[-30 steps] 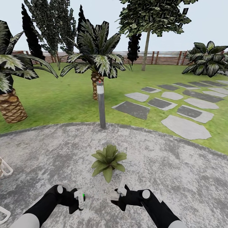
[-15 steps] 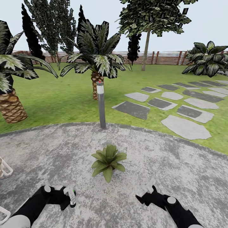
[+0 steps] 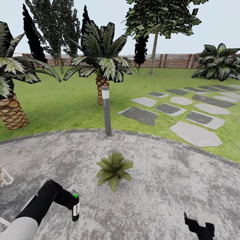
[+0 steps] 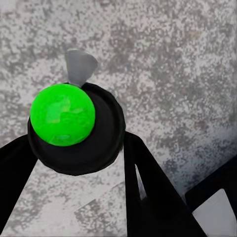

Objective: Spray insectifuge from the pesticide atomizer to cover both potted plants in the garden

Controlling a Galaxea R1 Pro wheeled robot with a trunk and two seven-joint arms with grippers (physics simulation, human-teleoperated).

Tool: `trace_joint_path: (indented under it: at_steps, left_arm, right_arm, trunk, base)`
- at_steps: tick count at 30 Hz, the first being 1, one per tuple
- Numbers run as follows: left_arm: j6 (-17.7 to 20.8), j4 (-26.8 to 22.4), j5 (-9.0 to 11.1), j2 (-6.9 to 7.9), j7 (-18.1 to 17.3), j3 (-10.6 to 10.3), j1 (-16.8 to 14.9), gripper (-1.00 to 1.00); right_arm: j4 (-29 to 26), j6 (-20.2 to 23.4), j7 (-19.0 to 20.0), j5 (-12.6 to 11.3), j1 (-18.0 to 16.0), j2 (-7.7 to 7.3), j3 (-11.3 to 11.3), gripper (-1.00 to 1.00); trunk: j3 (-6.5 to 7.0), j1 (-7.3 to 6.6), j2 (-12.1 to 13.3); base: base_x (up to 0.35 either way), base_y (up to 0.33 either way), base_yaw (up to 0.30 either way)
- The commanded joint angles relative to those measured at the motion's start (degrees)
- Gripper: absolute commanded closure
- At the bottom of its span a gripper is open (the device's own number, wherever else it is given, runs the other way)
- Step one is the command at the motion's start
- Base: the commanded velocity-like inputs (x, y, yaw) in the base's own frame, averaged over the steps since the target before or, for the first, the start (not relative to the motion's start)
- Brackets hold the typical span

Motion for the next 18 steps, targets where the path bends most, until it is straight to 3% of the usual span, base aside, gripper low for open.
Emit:
trace_joint_path:
  at_steps: [1,13,15,18]
  left_arm:
    - [0.5,-0.1,-0.4,0.02,-0.5,0.1,0.0,1.00]
    - [0.9,0.2,-0.3,-0.02,-0.6,-0.1,0.1,1.00]
    - [2.8,0.1,-1.5,-0.07,-0.6,-0.1,-0.2,1.00]
    - [7.9,0.2,-5.7,-0.18,-1.4,-0.2,-2.1,1.00]
  right_arm:
    - [0.5,-0.5,-0.1,0.7,0.0,0.01,-0.4,-1.00]
    - [2.3,-1.4,0.1,0.8,0.0,0.07,-0.4,-1.00]
    - [2.3,-1.3,0.1,0.7,0.0,0.10,-0.4,-1.00]
    - [2.4,-1.3,0.1,0.7,0.0,0.24,-0.4,-1.00]
  trunk:
    - [-0.05,-0.01,0.0]
    - [-0.05,-0.01,0.0]
    - [-0.05,-0.01,0.0]
    - [-0.05,-0.01,0.0]
  base:
    - [0.000,0.000,0.000]
    - [0.000,0.000,0.000]
    - [0.000,0.000,0.000]
    - [0.000,0.000,0.000]
